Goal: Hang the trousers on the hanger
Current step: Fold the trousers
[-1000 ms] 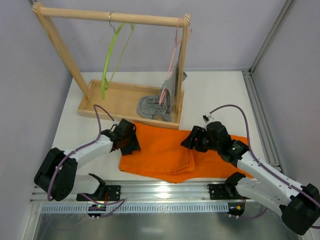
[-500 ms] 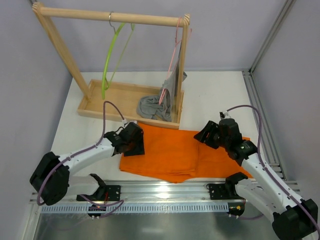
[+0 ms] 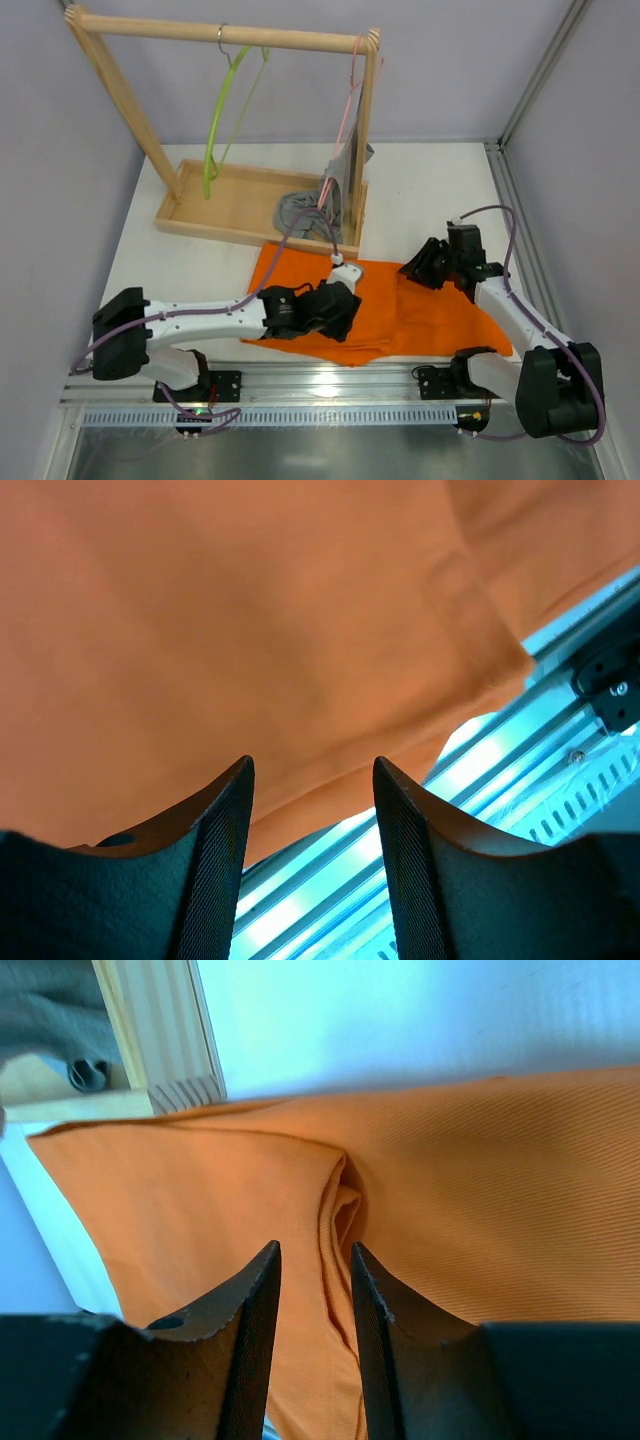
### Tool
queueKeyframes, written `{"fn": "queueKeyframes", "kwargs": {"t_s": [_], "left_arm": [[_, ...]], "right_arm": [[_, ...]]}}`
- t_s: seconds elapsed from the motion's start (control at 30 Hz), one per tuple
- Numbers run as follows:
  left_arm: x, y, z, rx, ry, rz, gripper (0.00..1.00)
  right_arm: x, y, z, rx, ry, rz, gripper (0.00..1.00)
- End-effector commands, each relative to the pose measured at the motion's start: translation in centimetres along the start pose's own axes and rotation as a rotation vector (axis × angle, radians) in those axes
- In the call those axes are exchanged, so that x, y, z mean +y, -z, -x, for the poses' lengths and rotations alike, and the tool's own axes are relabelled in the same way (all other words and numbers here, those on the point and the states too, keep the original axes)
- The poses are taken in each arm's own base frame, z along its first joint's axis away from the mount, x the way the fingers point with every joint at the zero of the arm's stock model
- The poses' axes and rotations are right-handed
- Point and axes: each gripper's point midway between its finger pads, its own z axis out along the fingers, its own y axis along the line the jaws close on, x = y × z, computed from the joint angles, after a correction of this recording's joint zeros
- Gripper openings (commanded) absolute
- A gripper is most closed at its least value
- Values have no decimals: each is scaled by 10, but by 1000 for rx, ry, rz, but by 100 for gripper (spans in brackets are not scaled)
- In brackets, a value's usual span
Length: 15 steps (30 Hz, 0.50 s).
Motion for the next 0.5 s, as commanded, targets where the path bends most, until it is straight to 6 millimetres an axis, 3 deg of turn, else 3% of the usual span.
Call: {"fn": "queueKeyframes", "kwargs": {"t_s": [0.0,0.03,0.3,0.47], "left_arm": [[-36,-3,33,-162,-144,26,52],[-47,-4,28,-165,-188,23,52],[-111,-21,43,-246,-283,-19,56],[-114,-33,43,-229,-330,17,56]], "right_arm": [[3,2,17,-41,12,58,37],[-1,0,18,-41,-2,59,37],[-11,-9,1,13,-25,70,40],[-9,-12,-1,20,-19,93,35]]}}
